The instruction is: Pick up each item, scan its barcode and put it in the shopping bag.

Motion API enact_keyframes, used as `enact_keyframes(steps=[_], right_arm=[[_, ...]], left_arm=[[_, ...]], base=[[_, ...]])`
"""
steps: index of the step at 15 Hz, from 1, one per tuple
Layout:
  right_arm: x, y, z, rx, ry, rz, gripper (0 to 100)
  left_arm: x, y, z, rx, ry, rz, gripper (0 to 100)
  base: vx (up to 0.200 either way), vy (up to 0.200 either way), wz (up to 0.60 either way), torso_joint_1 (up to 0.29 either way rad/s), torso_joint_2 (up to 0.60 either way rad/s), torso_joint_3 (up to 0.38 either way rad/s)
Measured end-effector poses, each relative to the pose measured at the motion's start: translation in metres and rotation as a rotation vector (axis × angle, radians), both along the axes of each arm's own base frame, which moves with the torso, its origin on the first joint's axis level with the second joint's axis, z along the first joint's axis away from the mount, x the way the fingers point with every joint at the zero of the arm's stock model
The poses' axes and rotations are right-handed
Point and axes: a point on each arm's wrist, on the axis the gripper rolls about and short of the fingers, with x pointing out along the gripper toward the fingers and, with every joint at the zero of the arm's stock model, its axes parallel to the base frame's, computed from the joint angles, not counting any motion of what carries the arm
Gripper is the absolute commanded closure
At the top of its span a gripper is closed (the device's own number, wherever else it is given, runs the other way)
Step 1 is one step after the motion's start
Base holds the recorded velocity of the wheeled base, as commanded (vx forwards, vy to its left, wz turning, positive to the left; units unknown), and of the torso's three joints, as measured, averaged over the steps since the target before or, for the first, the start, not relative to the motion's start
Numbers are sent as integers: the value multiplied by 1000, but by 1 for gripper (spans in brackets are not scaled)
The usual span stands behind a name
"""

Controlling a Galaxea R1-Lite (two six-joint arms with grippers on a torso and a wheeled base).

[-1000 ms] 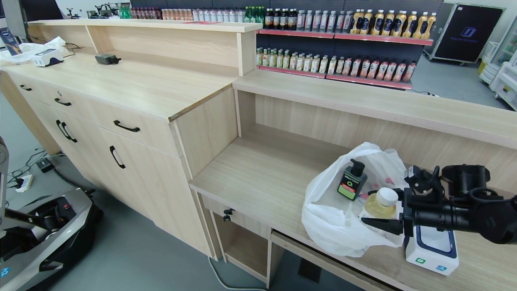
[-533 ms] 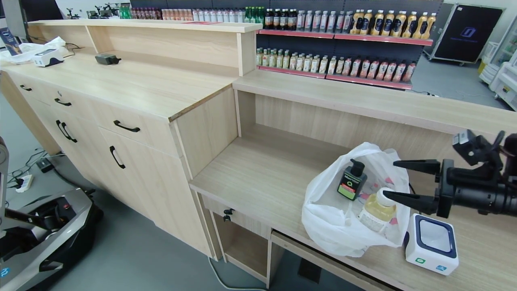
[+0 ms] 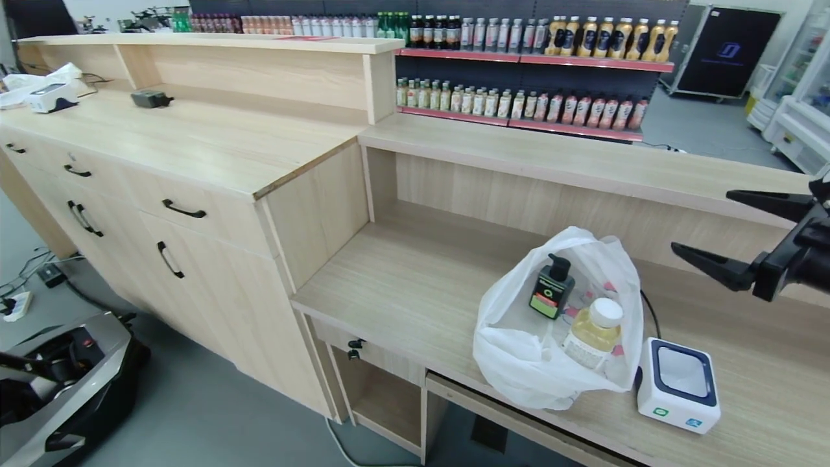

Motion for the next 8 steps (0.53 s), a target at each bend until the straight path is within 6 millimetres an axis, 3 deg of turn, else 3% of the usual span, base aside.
enact_keyframes(steps=[5, 8], right_arm=[[1, 6, 17, 122, -20, -222, 0], [2, 7, 19, 341, 41, -272, 0]], left_arm=[[0, 0, 0, 0, 0, 1, 100], [0, 0, 0, 0, -1, 1, 100]], base=[[0, 0, -600, 0, 2, 5], [0, 0, 0, 0, 0, 0]])
